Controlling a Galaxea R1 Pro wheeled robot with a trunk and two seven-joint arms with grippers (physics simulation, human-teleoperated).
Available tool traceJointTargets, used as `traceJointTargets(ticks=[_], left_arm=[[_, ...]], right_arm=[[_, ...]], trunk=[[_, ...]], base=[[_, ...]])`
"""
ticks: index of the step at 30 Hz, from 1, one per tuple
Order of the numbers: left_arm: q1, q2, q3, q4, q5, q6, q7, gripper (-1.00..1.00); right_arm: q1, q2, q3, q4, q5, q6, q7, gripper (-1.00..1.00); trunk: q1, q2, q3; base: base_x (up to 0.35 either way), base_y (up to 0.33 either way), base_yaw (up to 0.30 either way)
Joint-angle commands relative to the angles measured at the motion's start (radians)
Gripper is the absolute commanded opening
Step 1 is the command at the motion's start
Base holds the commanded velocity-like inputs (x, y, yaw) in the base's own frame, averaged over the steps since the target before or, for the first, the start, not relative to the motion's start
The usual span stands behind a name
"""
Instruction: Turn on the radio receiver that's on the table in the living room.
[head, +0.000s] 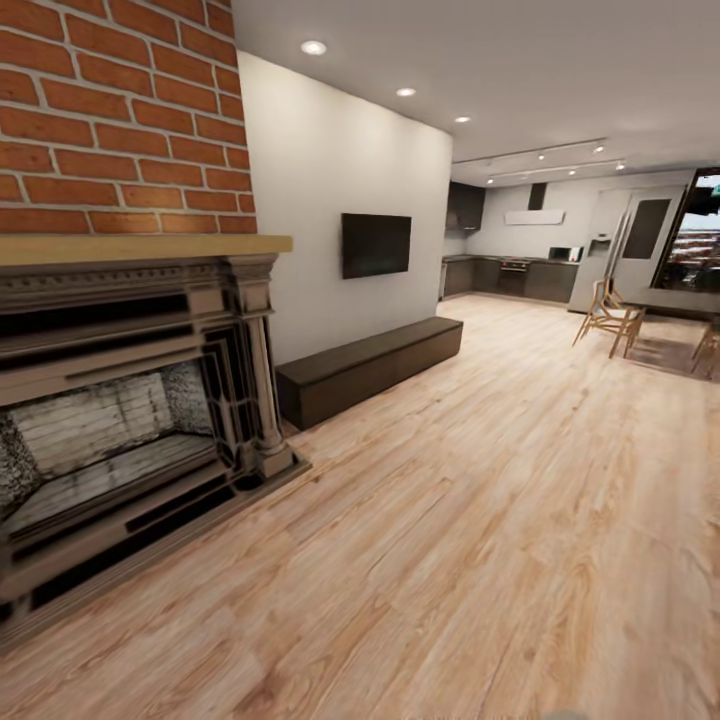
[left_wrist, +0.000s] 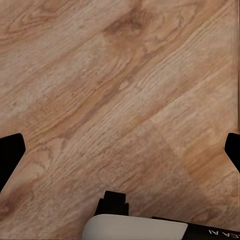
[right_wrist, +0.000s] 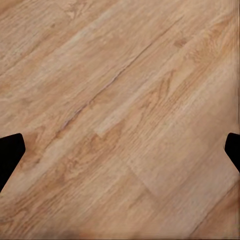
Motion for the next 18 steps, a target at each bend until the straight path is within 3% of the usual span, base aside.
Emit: traceJointTargets(ticks=[1,18], left_arm=[[0.000,0.000,0.000,0.000,0.000,0.000,0.000,1.00],[0.000,0.002,0.000,0.000,-0.001,-0.002,0.000,1.00]], right_arm=[[0.000,0.000,0.000,0.000,0.000,0.000,0.000,1.00],[0.000,0.000,0.003,0.001,0.001,0.001,0.011,1.00]], trunk=[[0.000,0.000,0.000],[0.000,0.000,0.000]], base=[[0.000,0.000,-0.278],[0.000,0.000,-0.278]])
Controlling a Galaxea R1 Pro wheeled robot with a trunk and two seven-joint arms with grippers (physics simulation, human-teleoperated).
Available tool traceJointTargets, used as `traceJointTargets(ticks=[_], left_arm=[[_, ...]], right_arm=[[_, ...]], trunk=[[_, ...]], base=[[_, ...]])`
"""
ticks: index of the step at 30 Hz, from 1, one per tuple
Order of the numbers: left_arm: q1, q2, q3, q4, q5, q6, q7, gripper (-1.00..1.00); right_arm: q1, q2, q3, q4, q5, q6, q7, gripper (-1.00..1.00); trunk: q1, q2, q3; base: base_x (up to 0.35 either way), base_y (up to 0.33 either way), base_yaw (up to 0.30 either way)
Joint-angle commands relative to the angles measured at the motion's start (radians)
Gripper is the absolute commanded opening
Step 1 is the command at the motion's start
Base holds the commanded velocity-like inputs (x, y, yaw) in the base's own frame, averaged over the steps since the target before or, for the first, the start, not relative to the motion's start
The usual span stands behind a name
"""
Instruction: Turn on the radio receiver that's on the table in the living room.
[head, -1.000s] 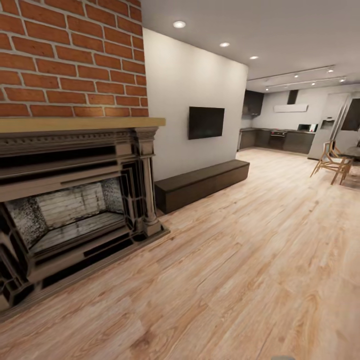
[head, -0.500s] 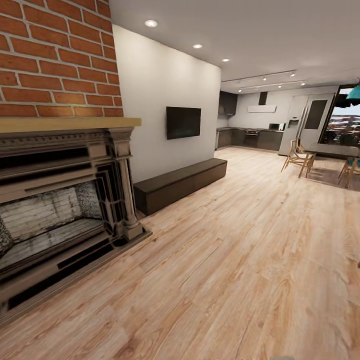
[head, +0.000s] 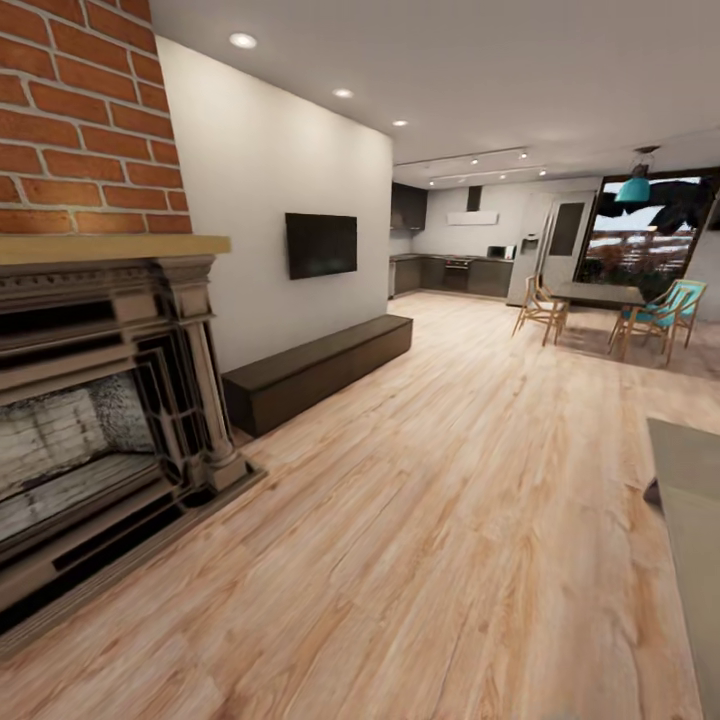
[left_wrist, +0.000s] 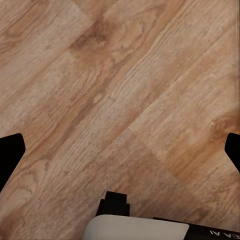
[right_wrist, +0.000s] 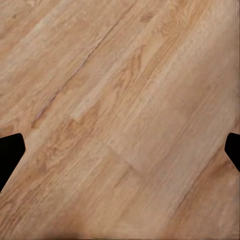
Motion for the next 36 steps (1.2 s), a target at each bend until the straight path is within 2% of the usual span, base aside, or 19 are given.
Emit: traceJointTargets(ticks=[1,28,36], left_arm=[[0.000,0.000,0.000,0.000,0.000,0.000,0.000,1.00],[0.000,0.002,0.002,0.000,0.000,-0.001,0.002,1.00],[0.000,0.002,0.002,0.012,0.000,-0.020,0.002,1.00]], right_arm=[[0.000,0.000,0.000,0.000,0.000,0.000,0.000,1.00],[0.000,0.000,-0.001,0.001,0.000,-0.003,-0.002,1.00],[0.000,0.000,-0.002,0.001,0.000,-0.003,-0.002,1.00]], trunk=[[0.000,0.000,0.000],[0.000,0.000,0.000],[0.000,0.000,0.000]], base=[[0.000,0.000,-0.276],[0.000,0.000,-0.287],[0.000,0.000,-0.296]])
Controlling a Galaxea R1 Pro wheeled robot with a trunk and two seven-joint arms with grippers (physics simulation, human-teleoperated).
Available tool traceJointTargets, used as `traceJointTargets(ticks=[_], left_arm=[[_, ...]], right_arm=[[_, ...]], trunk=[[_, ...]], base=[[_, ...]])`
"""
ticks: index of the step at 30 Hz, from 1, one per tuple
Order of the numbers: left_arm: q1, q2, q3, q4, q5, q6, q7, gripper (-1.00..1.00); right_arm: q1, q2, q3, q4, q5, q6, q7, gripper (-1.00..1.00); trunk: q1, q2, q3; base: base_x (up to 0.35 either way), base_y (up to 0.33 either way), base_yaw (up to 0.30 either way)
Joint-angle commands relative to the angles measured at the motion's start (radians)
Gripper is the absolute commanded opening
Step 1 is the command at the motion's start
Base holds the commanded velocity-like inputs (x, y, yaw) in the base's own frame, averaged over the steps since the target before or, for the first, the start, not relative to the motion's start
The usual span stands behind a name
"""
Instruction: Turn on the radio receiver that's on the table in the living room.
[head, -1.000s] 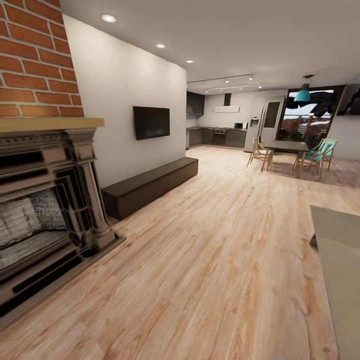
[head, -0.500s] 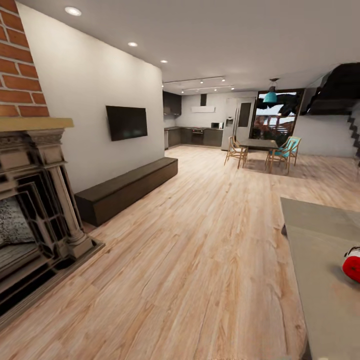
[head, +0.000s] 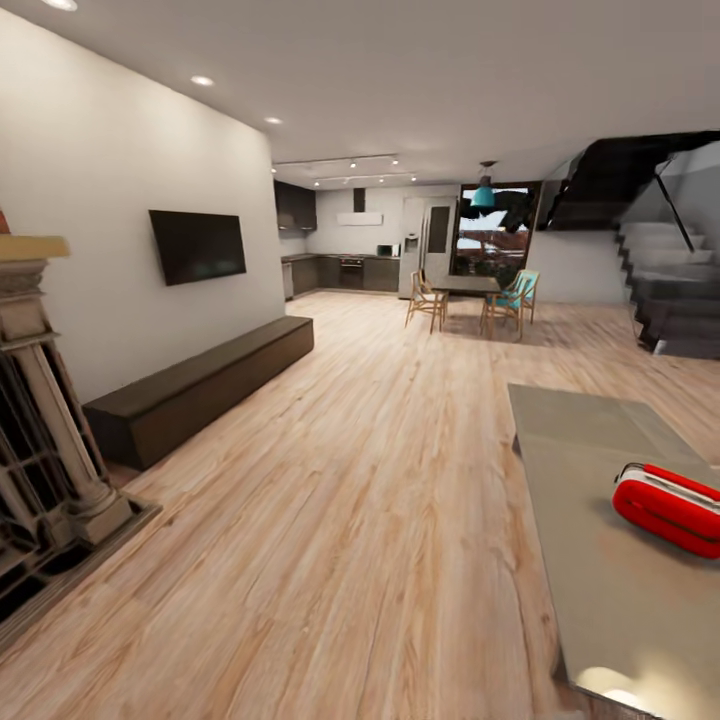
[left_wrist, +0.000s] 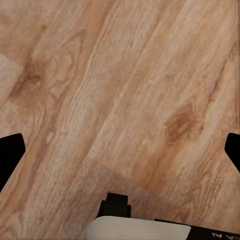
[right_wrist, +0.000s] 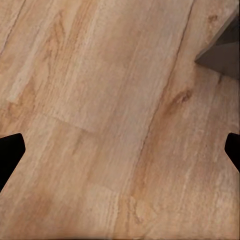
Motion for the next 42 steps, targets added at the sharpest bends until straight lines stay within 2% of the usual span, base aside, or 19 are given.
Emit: traceJointTargets(ticks=[1,11,29,42], left_arm=[[0.000,0.002,0.000,0.001,0.000,0.000,0.000,1.00],[0.000,0.017,0.001,0.003,0.001,0.000,0.000,1.00],[0.000,0.025,0.002,0.004,0.002,0.000,0.000,1.00],[0.000,0.026,0.002,0.004,0.002,0.000,0.001,1.00]], right_arm=[[0.000,0.000,0.000,0.000,0.000,0.000,0.000,1.00],[0.000,0.000,0.000,0.000,0.000,0.000,0.000,1.00],[0.000,0.000,0.000,0.000,0.009,0.000,0.000,1.00],[0.000,0.000,0.000,0.001,0.015,-0.002,0.000,1.00]], trunk=[[0.000,0.000,0.000],[0.000,0.000,0.000],[0.000,0.000,0.000],[0.000,0.000,0.000]], base=[[0.007,0.007,-0.296],[0.191,0.155,-0.252],[0.265,0.208,-0.010],[0.308,0.094,0.000]])
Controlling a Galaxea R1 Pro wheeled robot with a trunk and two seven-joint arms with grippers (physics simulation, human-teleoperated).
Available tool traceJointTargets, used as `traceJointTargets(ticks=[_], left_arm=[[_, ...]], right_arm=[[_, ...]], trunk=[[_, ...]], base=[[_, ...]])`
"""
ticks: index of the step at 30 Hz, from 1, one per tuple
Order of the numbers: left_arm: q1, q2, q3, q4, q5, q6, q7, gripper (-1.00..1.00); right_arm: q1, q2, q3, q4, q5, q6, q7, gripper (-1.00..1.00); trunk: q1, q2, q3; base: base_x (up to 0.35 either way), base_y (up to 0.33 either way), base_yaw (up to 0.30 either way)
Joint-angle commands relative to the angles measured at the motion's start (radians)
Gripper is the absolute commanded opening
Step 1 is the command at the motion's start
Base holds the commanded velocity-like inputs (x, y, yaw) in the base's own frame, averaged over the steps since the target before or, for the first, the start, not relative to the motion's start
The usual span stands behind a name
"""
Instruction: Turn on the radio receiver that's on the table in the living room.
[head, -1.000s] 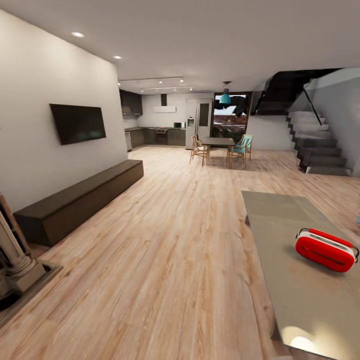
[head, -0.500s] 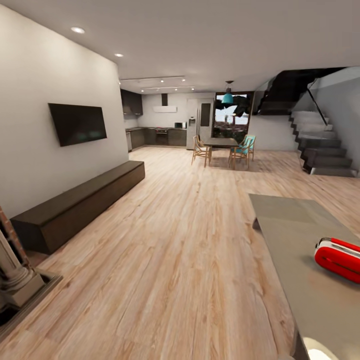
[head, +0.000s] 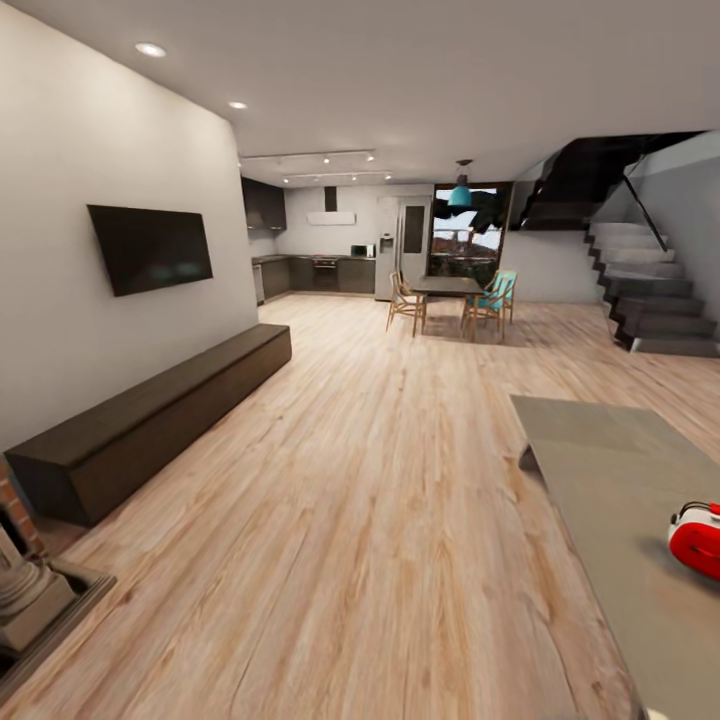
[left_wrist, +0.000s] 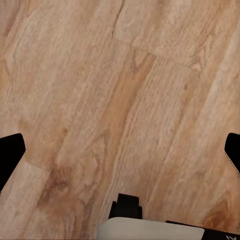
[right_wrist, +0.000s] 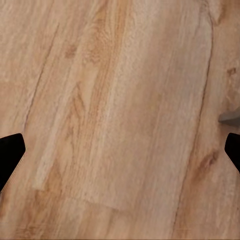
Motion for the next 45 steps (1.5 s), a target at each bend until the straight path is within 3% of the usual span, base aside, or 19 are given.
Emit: traceJointTargets(ticks=[1,45], left_arm=[[0.000,0.000,0.000,0.000,0.000,0.000,0.000,1.00],[0.000,0.000,0.005,0.000,-0.002,0.000,0.002,1.00]], right_arm=[[0.000,0.000,0.000,0.000,0.000,0.000,0.000,1.00],[0.000,0.000,0.000,0.000,0.000,0.000,0.000,1.00]], trunk=[[0.000,0.000,0.000],[0.000,0.000,0.000]], base=[[0.322,0.008,0.000],[0.323,0.000,0.000]])
